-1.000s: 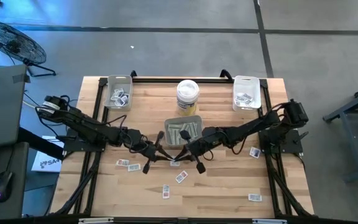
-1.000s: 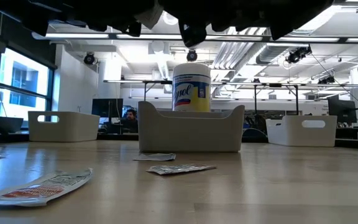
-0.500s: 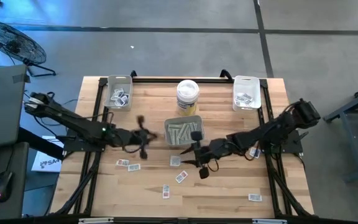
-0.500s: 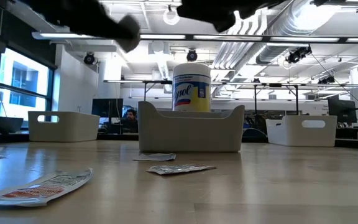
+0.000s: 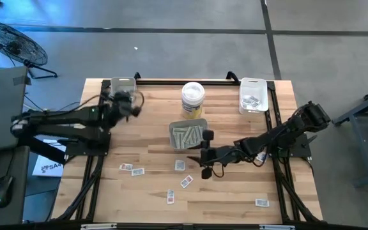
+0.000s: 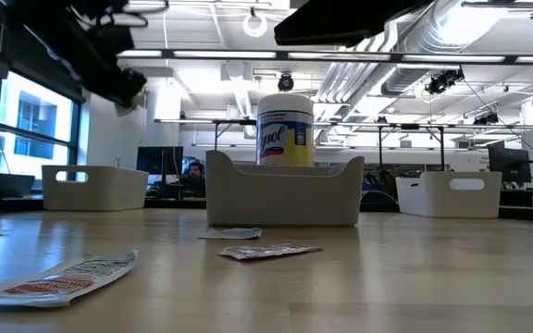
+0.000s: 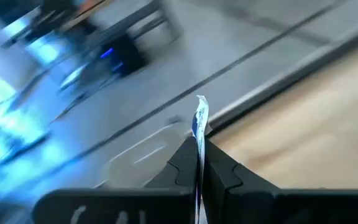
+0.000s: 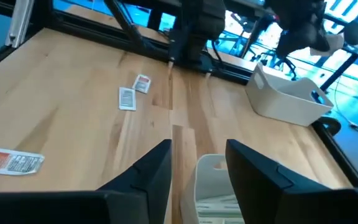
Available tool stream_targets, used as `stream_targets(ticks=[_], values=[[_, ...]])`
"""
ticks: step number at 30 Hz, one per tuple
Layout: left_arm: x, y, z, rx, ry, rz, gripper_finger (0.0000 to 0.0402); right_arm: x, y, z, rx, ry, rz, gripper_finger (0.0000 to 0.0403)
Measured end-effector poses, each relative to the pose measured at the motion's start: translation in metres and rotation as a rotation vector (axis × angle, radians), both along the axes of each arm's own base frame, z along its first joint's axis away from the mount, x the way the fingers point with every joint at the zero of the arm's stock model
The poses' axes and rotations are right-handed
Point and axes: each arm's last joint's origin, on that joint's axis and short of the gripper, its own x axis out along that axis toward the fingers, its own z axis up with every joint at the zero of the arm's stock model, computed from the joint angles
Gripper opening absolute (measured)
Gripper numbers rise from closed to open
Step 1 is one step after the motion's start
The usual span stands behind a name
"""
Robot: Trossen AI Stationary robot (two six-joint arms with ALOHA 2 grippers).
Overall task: Pick & Place First Aid Supplies
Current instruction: Put the alcohol pad into the top gray bin
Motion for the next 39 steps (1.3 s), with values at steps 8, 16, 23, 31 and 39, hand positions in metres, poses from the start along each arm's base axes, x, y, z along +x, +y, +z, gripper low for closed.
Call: stream_targets(ticks=[8, 16, 23, 31, 39], values=[[-0.012, 0.059, -0.020, -0.161, 0.074, 0.238, 0.0001, 0.005, -0.011, -0.001, 0.073, 0.010, 0.032, 0.0145], [-0.018, 0.104, -0.042, -0.355, 0.134, 0.432, 0.0001, 0.007, -0.020, -0.001, 0.107, 0.012, 0.011, 0.0140], [-0.003, 0.124, -0.044, -0.573, 0.114, 0.401, 0.0001, 0.007, -0.020, -0.001, 0.117, 0.015, 0.014, 0.0140], [0.001, 0.147, -0.060, -0.678, 0.186, 0.487, 0.0001, 0.006, -0.019, -0.003, 0.127, 0.035, 0.047, 0.0140], [0.005, 0.151, -0.065, -0.691, 0.203, 0.484, 0.0004, 0.006, -0.019, -0.003, 0.127, 0.039, 0.047, 0.0140]])
